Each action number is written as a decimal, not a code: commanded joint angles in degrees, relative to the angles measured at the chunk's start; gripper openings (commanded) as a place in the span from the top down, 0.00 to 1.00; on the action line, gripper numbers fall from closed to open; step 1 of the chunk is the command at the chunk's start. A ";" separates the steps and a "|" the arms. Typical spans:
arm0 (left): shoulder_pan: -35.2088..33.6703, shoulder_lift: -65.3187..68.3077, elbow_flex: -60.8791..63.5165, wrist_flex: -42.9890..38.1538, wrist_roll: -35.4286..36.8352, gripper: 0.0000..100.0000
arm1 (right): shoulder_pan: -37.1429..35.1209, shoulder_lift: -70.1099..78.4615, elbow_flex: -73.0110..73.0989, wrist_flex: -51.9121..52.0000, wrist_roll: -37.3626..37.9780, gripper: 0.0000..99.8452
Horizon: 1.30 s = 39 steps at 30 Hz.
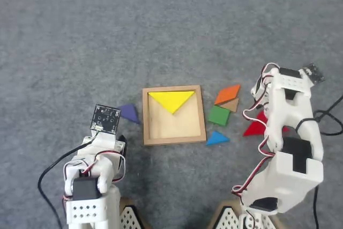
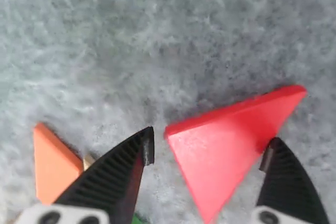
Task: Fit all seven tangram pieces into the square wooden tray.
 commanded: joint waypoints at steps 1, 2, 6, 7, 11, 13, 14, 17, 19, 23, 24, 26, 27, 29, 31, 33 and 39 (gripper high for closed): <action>-0.35 -1.14 -0.84 0.26 0.53 0.86 | 0.92 -0.22 0.70 -3.03 -0.70 0.71; -0.35 -1.14 -0.84 0.26 0.53 0.86 | 0.84 -0.22 0.79 -3.12 -0.70 0.71; -0.35 -1.14 -0.84 0.26 0.53 0.86 | 0.92 -0.22 1.05 -3.38 -0.70 0.71; -0.35 -1.14 -0.84 0.26 0.53 0.86 | 0.92 -0.22 1.05 -3.38 -0.70 0.71; -0.35 -1.14 -0.84 0.26 0.53 0.86 | 0.48 -0.31 1.14 -3.30 -0.26 0.75; -0.35 -1.14 -0.84 0.26 0.53 0.86 | 0.40 -0.40 0.97 -3.30 2.11 0.81; -0.35 -1.14 -0.84 0.26 0.53 0.86 | 0.40 -0.48 0.88 -3.38 4.48 0.83; -0.35 -1.14 -0.84 0.26 0.53 0.86 | 0.31 -0.92 -0.18 -3.47 11.78 0.88; -0.35 -1.14 -0.84 0.26 0.53 0.86 | -0.40 -0.92 -1.58 -3.21 15.47 0.88; -0.35 -1.14 -0.84 0.26 0.53 0.86 | -3.47 -0.92 -4.57 -2.86 30.59 0.82; -0.35 -1.14 -0.84 0.26 0.53 0.86 | -5.05 -0.92 -5.54 -2.68 36.31 0.80; -0.35 -1.14 -0.84 0.26 0.53 0.86 | -7.69 -0.92 -7.56 0.66 46.24 0.75; -0.35 -1.14 -0.84 0.26 0.53 0.86 | -9.36 -0.92 -8.53 2.95 48.35 0.72; -0.35 -1.14 -0.84 0.26 0.53 0.86 | -12.09 -0.92 -10.37 7.25 48.53 0.67; -0.35 -1.14 -0.84 0.26 0.53 0.86 | -14.20 -0.92 -11.52 9.54 48.62 0.64; -0.35 -1.14 -0.84 0.26 0.53 0.86 | -15.16 -0.48 -11.25 9.80 47.56 0.63; -0.35 -1.14 -0.84 0.26 0.53 0.86 | -13.93 -0.31 -4.66 5.05 41.23 0.63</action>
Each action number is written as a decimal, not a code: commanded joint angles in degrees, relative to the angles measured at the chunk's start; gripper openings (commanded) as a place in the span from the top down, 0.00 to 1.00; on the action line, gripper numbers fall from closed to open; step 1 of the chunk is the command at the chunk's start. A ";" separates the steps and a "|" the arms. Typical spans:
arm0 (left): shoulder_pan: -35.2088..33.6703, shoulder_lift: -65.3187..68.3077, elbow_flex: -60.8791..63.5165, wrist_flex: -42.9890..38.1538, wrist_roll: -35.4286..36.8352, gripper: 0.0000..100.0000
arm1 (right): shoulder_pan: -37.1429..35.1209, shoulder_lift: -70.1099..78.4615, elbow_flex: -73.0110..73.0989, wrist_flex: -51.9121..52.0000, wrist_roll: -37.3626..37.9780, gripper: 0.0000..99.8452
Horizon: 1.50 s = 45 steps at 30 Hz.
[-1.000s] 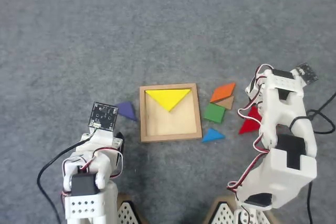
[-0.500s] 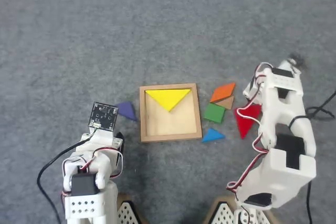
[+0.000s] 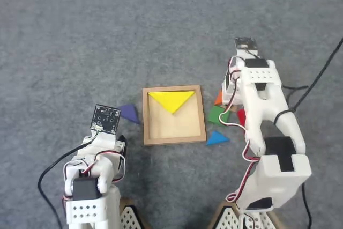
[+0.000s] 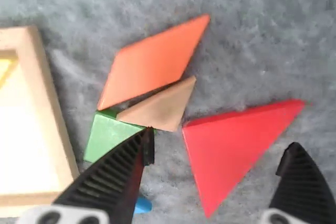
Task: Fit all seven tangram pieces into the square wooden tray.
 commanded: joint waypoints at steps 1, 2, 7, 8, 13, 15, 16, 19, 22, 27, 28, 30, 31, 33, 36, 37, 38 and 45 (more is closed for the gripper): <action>-0.35 -1.14 -0.84 0.26 0.53 0.86 | 1.45 -0.31 1.41 -3.47 -4.92 0.63; -0.35 -1.14 -0.84 0.26 0.53 0.86 | 2.51 -0.31 1.58 -4.09 -5.71 0.63; -0.35 -1.14 -0.84 0.26 0.53 0.86 | 6.02 0.66 1.93 -5.49 -5.63 0.66; -0.35 -1.14 -0.84 0.26 0.53 0.86 | 6.02 1.54 1.76 -5.49 -5.63 0.67; -0.35 -1.14 -0.84 0.26 0.53 0.86 | 5.67 5.85 0.09 -5.76 -5.63 0.67; -0.35 -1.14 -0.84 0.26 0.53 0.86 | 5.58 6.55 0.09 -5.76 -5.71 0.67; -0.35 -1.14 -0.84 0.26 0.53 0.86 | 5.41 6.73 0.09 -5.76 -5.89 0.67; -0.35 -1.14 -0.84 0.26 0.53 0.86 | 4.97 6.55 0.26 -4.79 -5.98 0.67; -0.35 -1.14 -0.84 0.26 0.53 0.86 | 4.97 6.73 0.26 -2.86 -6.07 0.67; -0.35 -1.14 -0.84 0.26 0.53 0.86 | 4.44 6.02 0.18 -0.57 -0.35 0.66; -0.35 -1.14 -0.84 0.26 0.53 0.86 | 3.91 5.76 0.18 -0.48 0.62 0.64; -0.35 -1.14 -0.84 0.26 0.53 0.86 | 2.59 5.49 0.26 -0.04 1.41 0.61; -0.35 -1.14 -0.84 0.26 0.53 0.86 | 1.98 5.49 0.26 0.04 1.76 0.59; -0.35 -1.14 -0.84 0.26 0.53 0.86 | 1.27 6.02 0.26 0.04 1.76 0.59; -0.35 -1.14 -0.84 0.26 0.53 0.86 | 1.45 6.11 0.35 0.04 1.58 0.59; -0.35 -1.14 -0.84 0.26 0.53 0.86 | 1.54 6.11 0.35 0.04 1.58 0.59; -0.35 -1.14 -0.84 0.26 0.53 0.86 | 1.54 6.11 0.53 0.04 1.58 0.59; -0.35 -1.14 -0.84 0.26 0.53 0.86 | 1.19 6.11 3.34 -0.04 1.76 0.59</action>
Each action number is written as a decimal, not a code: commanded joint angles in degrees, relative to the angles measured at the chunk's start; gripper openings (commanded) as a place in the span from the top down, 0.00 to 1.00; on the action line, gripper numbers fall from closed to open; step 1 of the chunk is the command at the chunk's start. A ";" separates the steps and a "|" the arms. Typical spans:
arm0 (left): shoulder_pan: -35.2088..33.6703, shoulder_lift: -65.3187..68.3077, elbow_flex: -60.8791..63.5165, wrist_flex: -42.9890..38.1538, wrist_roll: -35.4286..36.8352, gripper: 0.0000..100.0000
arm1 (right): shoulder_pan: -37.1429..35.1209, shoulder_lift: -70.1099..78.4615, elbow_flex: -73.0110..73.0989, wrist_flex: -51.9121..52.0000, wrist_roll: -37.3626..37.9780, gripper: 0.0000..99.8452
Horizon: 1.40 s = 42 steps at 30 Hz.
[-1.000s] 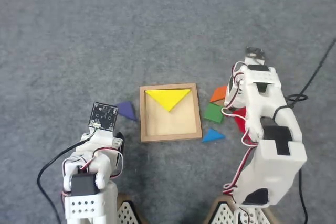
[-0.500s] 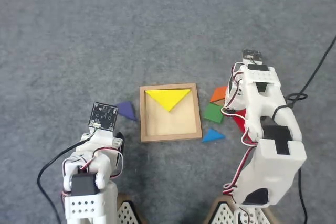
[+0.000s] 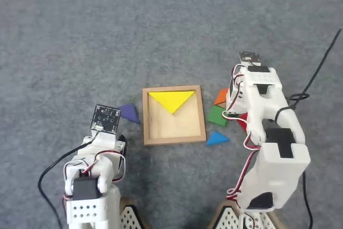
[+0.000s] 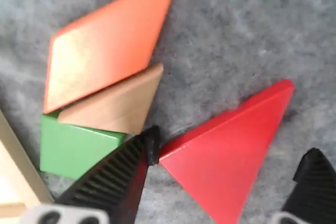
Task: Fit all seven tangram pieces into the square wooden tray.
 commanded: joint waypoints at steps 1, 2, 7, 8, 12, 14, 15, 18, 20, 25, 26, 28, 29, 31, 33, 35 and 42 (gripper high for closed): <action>-0.35 -1.14 -0.84 0.26 0.53 0.86 | -1.63 -0.92 1.32 1.27 0.88 0.59; -0.35 -1.14 -0.84 0.26 0.53 0.86 | -1.63 -0.92 1.32 1.27 0.88 0.60; -0.35 -1.14 -0.84 0.26 0.53 0.86 | -2.59 -1.45 1.41 1.45 2.90 0.63; -0.35 -1.14 -0.84 0.26 0.53 0.86 | -2.86 -1.54 1.41 1.98 3.78 0.63; -0.35 -1.14 -0.84 0.26 0.53 0.86 | -3.91 -1.10 1.32 2.86 3.78 0.63; -0.35 -1.14 -0.84 0.26 0.53 0.86 | -3.56 -0.92 1.32 2.59 2.29 0.63; -0.35 -1.14 -0.84 0.26 0.53 0.86 | -3.38 -0.92 1.14 2.68 1.85 0.63; -0.35 -1.14 -0.84 0.26 0.53 0.86 | -2.51 -0.92 1.14 2.51 1.41 0.63; -0.35 -1.14 -0.84 0.26 0.53 0.86 | -2.33 -0.92 1.23 2.51 1.41 0.63; -0.35 -1.14 -0.84 0.26 0.53 0.86 | -1.71 -0.92 1.05 2.42 1.32 0.70; -0.35 -1.14 -0.84 0.26 0.53 0.86 | -1.71 -0.92 1.05 2.42 1.32 0.71; -0.35 -1.14 -0.84 0.26 0.53 0.86 | -1.63 -0.92 1.05 2.42 1.32 0.71; -0.35 -1.14 -0.84 0.26 0.53 0.86 | -1.63 -0.92 1.05 2.42 1.32 0.71; -0.35 -1.14 -0.84 0.26 0.53 0.86 | -1.63 -1.01 1.05 2.42 1.32 0.71; -0.35 -1.14 -0.84 0.26 0.53 0.86 | -1.63 -1.45 1.05 2.42 1.32 0.71; -0.35 -1.14 -0.84 0.26 0.53 0.86 | -1.71 -1.71 0.97 2.51 1.49 0.71; -0.35 -1.14 -0.84 0.26 0.53 0.86 | -2.24 -11.21 2.29 2.95 1.76 0.71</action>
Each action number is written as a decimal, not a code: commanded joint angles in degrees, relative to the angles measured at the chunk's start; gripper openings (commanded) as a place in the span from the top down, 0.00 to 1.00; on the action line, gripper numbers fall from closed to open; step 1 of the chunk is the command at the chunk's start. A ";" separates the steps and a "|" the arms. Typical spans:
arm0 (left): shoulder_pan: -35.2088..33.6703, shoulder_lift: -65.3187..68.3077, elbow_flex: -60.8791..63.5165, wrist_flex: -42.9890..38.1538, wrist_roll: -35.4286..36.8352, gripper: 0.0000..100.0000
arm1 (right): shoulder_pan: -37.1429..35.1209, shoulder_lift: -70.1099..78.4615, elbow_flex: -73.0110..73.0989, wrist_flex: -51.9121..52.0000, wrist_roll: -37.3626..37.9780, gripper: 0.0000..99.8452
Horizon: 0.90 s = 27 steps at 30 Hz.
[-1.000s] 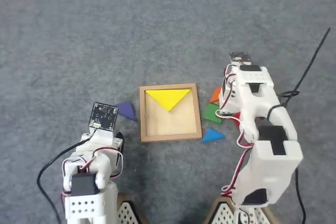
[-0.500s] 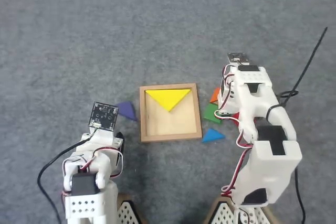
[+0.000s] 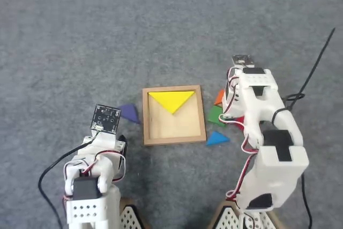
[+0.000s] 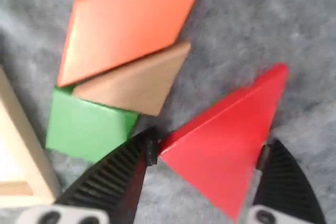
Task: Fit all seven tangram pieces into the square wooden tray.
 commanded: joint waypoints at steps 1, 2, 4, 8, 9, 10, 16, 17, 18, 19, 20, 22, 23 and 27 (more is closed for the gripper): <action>-0.35 -1.14 -0.84 0.26 0.53 0.86 | -0.04 -9.71 1.23 1.27 -0.26 0.71; -0.35 -1.14 -0.84 0.26 0.53 0.86 | -0.48 -11.65 2.20 1.27 0.00 0.71; -0.35 -1.14 -0.84 0.26 0.53 0.86 | -1.71 -15.08 4.48 1.19 1.67 0.71; -0.35 -1.14 -0.84 0.26 0.53 0.86 | -4.88 -20.00 8.09 0.75 2.46 0.71; -0.35 -1.14 -0.84 0.26 0.53 0.86 | -5.23 -20.44 8.53 1.01 2.20 0.71; -0.35 -1.14 -0.84 0.26 0.53 0.86 | -5.32 -20.53 8.88 1.10 2.11 0.71; -0.35 -1.14 -0.84 0.26 0.53 0.86 | -3.38 -14.90 9.05 -1.01 1.76 0.64; -0.35 -1.14 -0.84 0.26 0.53 0.86 | -2.24 -13.14 8.44 -1.63 1.58 0.64; -0.35 -1.14 -0.84 0.26 0.53 0.86 | -0.92 -11.30 7.56 -2.07 1.76 0.64; -0.35 -1.14 -0.84 0.26 0.53 0.86 | 0.04 -9.45 6.33 -2.07 2.11 0.64; -0.35 -1.14 -0.84 0.26 0.53 0.86 | 1.01 -7.69 5.10 -1.98 2.29 0.64; -0.35 -1.14 -0.84 0.26 0.53 0.86 | 1.98 -4.88 3.25 -1.89 2.46 0.64; -0.35 -1.14 -0.84 0.26 0.53 0.86 | 2.07 -3.65 2.46 -1.71 2.46 0.64; -0.35 -1.14 -0.84 0.26 0.53 0.86 | 2.07 -0.66 1.23 -1.98 2.20 0.64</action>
